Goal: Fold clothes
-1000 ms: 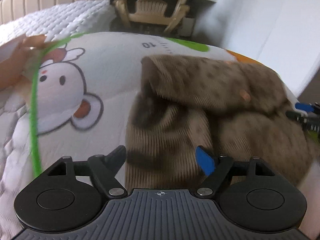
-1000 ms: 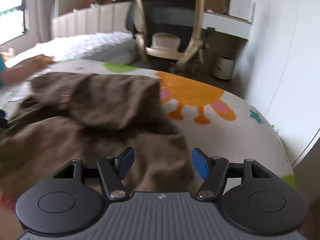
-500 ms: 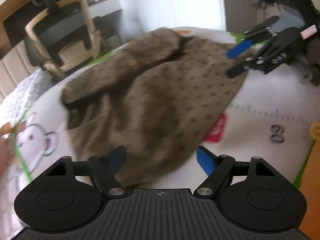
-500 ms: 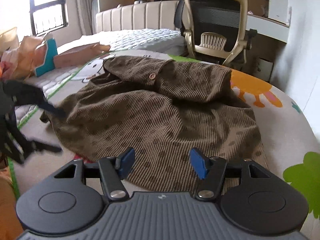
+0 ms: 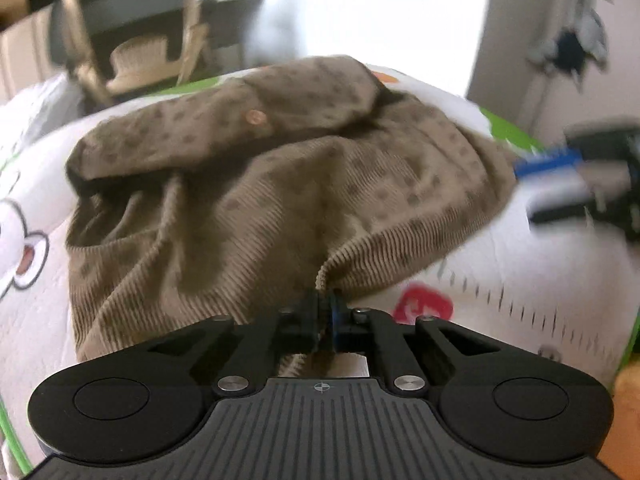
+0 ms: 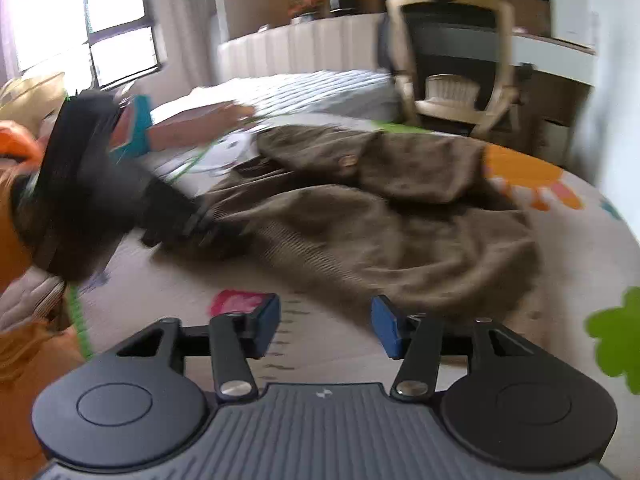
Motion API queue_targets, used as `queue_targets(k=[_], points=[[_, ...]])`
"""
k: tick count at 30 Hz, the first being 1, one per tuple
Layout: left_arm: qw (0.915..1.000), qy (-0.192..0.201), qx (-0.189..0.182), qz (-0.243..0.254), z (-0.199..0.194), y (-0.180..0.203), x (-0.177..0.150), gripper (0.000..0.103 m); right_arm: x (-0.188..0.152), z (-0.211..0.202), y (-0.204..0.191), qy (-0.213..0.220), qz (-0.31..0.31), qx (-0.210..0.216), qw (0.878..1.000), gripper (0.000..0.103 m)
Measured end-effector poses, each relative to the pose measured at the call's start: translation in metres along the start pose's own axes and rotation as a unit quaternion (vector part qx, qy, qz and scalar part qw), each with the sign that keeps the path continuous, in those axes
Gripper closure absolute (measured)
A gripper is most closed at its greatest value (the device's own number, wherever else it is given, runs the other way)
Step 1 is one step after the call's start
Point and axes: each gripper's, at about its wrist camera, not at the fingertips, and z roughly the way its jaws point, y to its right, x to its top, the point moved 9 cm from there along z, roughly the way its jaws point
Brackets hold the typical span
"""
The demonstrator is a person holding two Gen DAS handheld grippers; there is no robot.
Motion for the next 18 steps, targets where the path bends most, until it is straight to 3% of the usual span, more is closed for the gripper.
queue_targets(k=[6,11,13,15,18], points=[[0.9956,0.092,0.011,-0.017,-0.044,-0.009,0.073,0.096,0.010,0.039,-0.046,-0.023,-0.016,0.065,0.997,0.055],[0.9907,0.133,0.013,-0.025,-0.066,-0.012,0.103,0.096,0.042,0.093,-0.038,-0.023,0.076,0.078,0.994,0.055],[0.9908,0.132,0.015,-0.027,-0.067,-0.015,0.103,0.096,0.050,0.113,-0.032,-0.019,0.090,0.050,0.995,0.056],[0.9912,0.127,0.014,-0.033,-0.065,-0.018,0.098,0.096,0.054,0.132,-0.028,-0.024,0.099,0.033,0.994,0.078],[0.9916,0.121,0.010,-0.044,-0.059,-0.022,0.091,0.096,0.048,0.145,-0.037,-0.036,0.095,0.048,0.994,0.091]])
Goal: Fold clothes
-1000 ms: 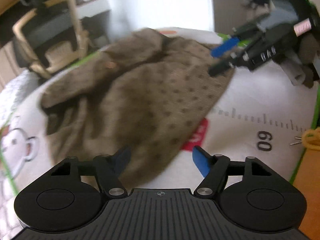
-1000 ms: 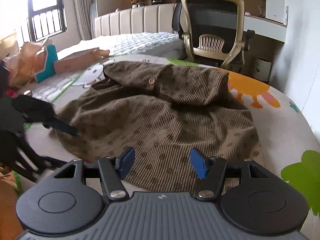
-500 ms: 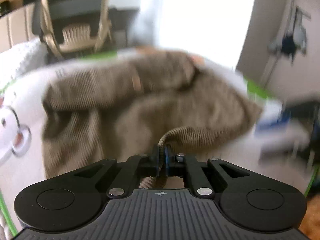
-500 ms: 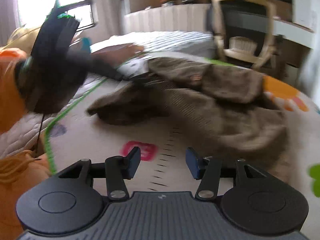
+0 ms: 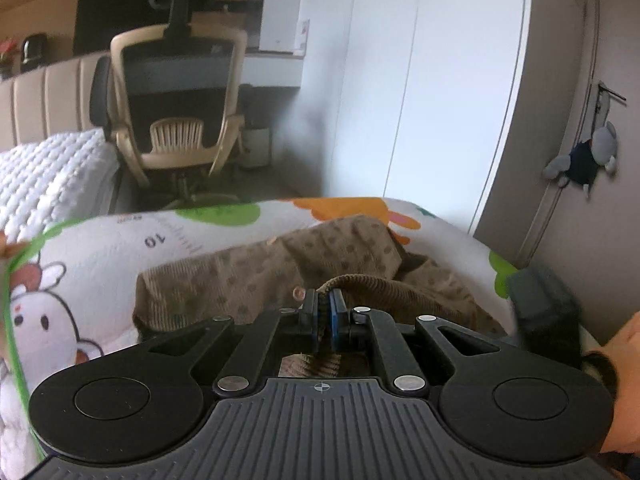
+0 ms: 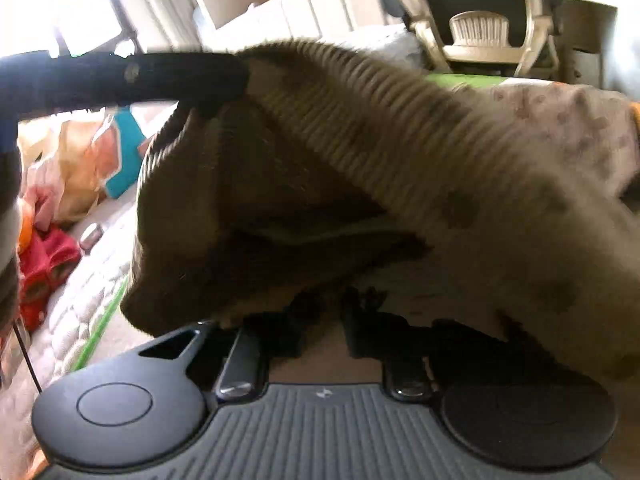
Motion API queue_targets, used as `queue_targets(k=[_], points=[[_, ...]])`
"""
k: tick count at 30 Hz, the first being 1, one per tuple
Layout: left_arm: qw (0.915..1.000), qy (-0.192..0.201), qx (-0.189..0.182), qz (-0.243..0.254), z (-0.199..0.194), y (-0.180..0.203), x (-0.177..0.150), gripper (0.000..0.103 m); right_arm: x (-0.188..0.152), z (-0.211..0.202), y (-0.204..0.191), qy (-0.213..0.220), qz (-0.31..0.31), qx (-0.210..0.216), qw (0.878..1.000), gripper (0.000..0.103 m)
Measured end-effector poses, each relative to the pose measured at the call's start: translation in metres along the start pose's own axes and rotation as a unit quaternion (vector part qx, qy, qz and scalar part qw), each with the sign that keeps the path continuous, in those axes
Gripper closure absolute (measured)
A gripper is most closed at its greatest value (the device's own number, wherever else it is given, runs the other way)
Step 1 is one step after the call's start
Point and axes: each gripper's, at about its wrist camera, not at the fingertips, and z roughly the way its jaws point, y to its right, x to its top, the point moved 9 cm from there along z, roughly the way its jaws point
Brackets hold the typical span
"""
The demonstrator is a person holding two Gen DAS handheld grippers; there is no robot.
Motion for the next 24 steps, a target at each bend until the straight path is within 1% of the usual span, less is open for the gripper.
queue_targets(k=[2,5,9,11,12,15,16,19,20,21,22,23,24], points=[[1.0000,-0.003,0.000,-0.004,0.001,-0.003,-0.004,0.096,-0.004,0.000,-0.007,0.010,-0.035,-0.018,0.999,0.098],[1.0000,-0.006,0.000,-0.007,0.001,-0.006,-0.008,0.096,-0.007,-0.017,-0.010,0.024,-0.032,-0.008,0.999,0.099],[0.9999,-0.005,-0.001,-0.010,0.000,-0.008,-0.010,0.096,-0.014,-0.063,-0.021,0.053,-0.070,0.001,0.996,0.099],[0.9999,-0.006,0.000,-0.010,0.001,-0.009,-0.012,0.096,-0.025,-0.081,-0.030,0.046,-0.107,-0.007,0.993,0.100],[0.9999,-0.007,0.000,-0.011,0.002,-0.009,-0.012,0.096,-0.033,-0.087,-0.036,0.035,-0.127,-0.004,0.991,0.100],[0.9999,-0.010,0.000,-0.012,0.003,-0.009,-0.015,0.096,-0.054,-0.101,-0.040,0.010,-0.150,-0.002,0.989,0.099],[0.9999,-0.010,-0.001,-0.013,0.002,-0.009,-0.016,0.096,-0.057,-0.105,-0.036,0.008,-0.148,-0.011,0.989,0.098],[0.9997,-0.018,-0.005,-0.014,0.001,-0.008,-0.025,0.096,-0.058,-0.115,-0.016,0.014,-0.130,-0.037,0.991,0.089],[0.9995,-0.025,-0.011,-0.015,0.000,-0.006,-0.031,0.096,-0.054,-0.121,-0.008,0.021,-0.122,-0.043,0.991,0.081],[0.9992,-0.031,-0.017,-0.015,-0.001,-0.004,-0.038,0.096,-0.051,-0.127,0.000,0.028,-0.114,-0.049,0.992,0.070],[0.9987,-0.041,-0.027,-0.013,-0.003,0.000,-0.046,0.096,-0.047,-0.133,0.008,0.036,-0.107,-0.055,0.992,0.065],[0.9975,-0.056,-0.043,-0.004,-0.005,0.007,-0.058,0.093,-0.045,-0.140,0.015,0.042,-0.106,-0.063,0.991,0.056],[0.9957,-0.073,-0.057,0.007,-0.008,0.014,-0.072,0.091,-0.043,-0.147,0.022,0.048,-0.106,-0.072,0.991,0.044]])
